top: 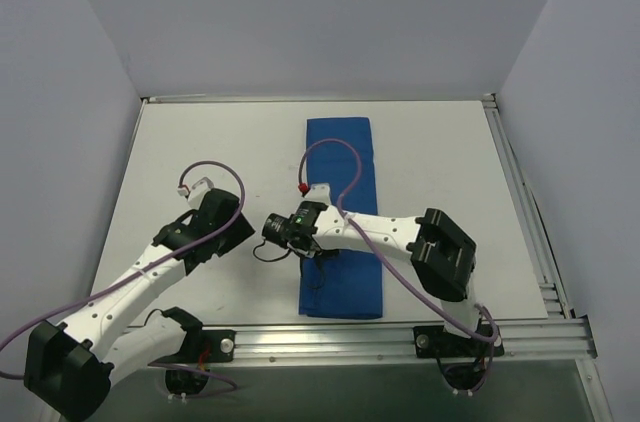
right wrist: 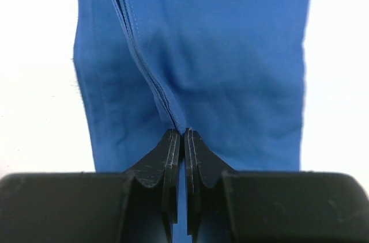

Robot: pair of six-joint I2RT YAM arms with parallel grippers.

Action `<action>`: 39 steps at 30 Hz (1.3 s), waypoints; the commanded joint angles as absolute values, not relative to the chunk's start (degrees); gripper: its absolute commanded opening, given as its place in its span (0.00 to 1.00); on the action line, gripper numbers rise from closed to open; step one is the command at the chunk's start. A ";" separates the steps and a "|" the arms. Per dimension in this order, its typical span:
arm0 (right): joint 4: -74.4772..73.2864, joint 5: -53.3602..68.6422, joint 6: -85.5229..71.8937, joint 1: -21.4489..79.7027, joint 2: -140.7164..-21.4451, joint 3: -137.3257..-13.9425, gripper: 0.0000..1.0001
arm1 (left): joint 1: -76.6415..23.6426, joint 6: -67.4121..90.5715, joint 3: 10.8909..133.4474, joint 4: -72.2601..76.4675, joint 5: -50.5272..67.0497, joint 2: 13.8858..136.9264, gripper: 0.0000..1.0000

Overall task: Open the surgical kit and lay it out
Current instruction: Open the surgical kit at the center of the board.

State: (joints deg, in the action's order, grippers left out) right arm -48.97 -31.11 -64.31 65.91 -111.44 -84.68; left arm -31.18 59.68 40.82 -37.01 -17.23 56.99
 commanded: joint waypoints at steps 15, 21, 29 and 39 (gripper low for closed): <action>-54.84 -36.39 -64.69 58.01 -94.93 -74.09 0.00 | -29.80 52.65 39.38 -30.41 -12.75 51.77 0.60; -53.09 -35.42 -63.20 57.74 -95.01 -73.83 0.00 | -29.62 51.95 39.20 -28.83 -11.25 52.03 0.60; -46.32 -31.56 -58.28 60.99 -99.12 -77.07 0.00 | -29.27 50.19 38.76 -26.98 -8.97 51.68 0.60; -38.51 -23.83 -57.22 65.30 -107.31 -82.18 0.00 | -28.74 54.22 39.55 -31.55 -13.09 51.33 0.60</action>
State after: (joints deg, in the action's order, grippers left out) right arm -40.58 -25.87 -57.45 65.34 -107.33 -81.56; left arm -29.21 52.47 38.85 -30.41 -10.81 52.47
